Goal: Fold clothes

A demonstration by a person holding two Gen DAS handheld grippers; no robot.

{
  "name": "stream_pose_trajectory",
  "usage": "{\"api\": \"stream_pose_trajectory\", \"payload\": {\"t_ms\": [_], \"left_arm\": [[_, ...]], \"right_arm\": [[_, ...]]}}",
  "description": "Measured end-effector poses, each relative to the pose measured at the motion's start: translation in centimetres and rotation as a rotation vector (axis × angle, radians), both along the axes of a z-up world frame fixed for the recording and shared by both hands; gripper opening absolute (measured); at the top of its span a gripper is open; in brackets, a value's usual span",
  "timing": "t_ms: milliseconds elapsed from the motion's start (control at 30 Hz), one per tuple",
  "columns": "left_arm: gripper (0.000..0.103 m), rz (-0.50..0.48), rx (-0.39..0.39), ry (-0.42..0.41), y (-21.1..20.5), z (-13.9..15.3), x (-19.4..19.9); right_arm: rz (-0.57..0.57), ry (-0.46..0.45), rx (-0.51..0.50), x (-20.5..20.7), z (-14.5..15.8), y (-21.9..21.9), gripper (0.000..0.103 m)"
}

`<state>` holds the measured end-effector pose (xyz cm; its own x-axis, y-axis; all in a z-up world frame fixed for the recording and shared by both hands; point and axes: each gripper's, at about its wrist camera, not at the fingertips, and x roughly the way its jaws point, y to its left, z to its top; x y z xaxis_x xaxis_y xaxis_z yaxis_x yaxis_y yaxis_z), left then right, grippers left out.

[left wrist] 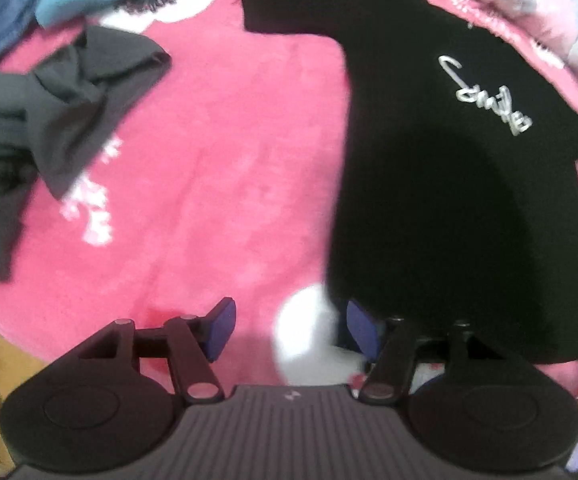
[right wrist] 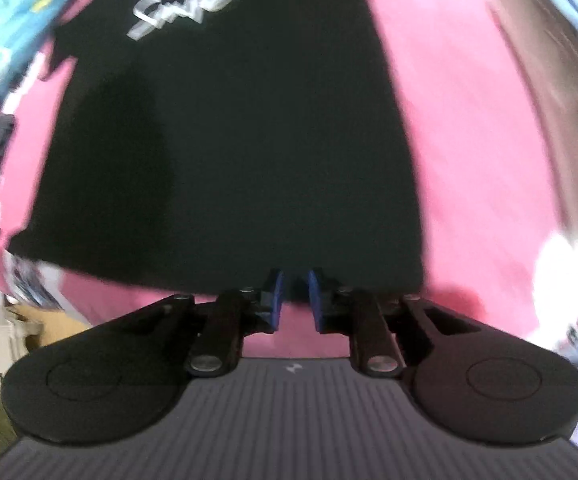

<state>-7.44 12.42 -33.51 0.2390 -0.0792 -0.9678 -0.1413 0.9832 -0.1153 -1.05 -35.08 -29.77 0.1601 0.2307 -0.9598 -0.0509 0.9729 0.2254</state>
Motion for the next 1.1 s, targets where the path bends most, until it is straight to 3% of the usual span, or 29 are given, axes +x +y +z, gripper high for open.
{"api": "stream_pose_trajectory", "payload": {"t_ms": [100, 300, 367, 433, 533, 800, 933, 1100], "left_arm": [[0.062, 0.000, -0.038, 0.002, -0.6, -0.9, 0.0], [0.046, 0.024, -0.087, 0.018, -1.5, -3.0, -1.1], [0.038, 0.025, -0.085, 0.000, -1.5, -3.0, -1.3], [0.015, 0.038, -0.107, -0.011, -1.2, -3.0, -1.5], [0.005, 0.068, -0.162, -0.015, -0.4, -2.5, -1.8], [0.004, 0.125, -0.268, 0.000, 1.5, -1.0, -3.0], [0.004, 0.123, -0.253, 0.045, 1.5, -1.8, -3.2], [0.004, 0.045, -0.199, 0.062, 0.8, -2.4, -2.6]], "right_arm": [[0.098, -0.028, 0.053, 1.0, 0.0, 3.4, 0.021], [0.172, 0.017, 0.095, 1.8, 0.1, 6.0, 0.023], [0.176, 0.038, 0.087, 1.5, 0.3, 6.1, 0.023], [0.168, 0.051, 0.070, 1.5, 0.2, 6.1, 0.023], [0.142, 0.071, 0.059, 1.4, -0.2, 5.7, 0.023], [0.066, 0.068, -0.040, 0.9, -0.7, 3.0, 0.023], [-0.025, 0.074, -0.097, 0.6, -1.0, 0.0, 0.023], [-0.244, 0.087, -0.131, -0.4, -0.6, -6.3, 0.034]]}}
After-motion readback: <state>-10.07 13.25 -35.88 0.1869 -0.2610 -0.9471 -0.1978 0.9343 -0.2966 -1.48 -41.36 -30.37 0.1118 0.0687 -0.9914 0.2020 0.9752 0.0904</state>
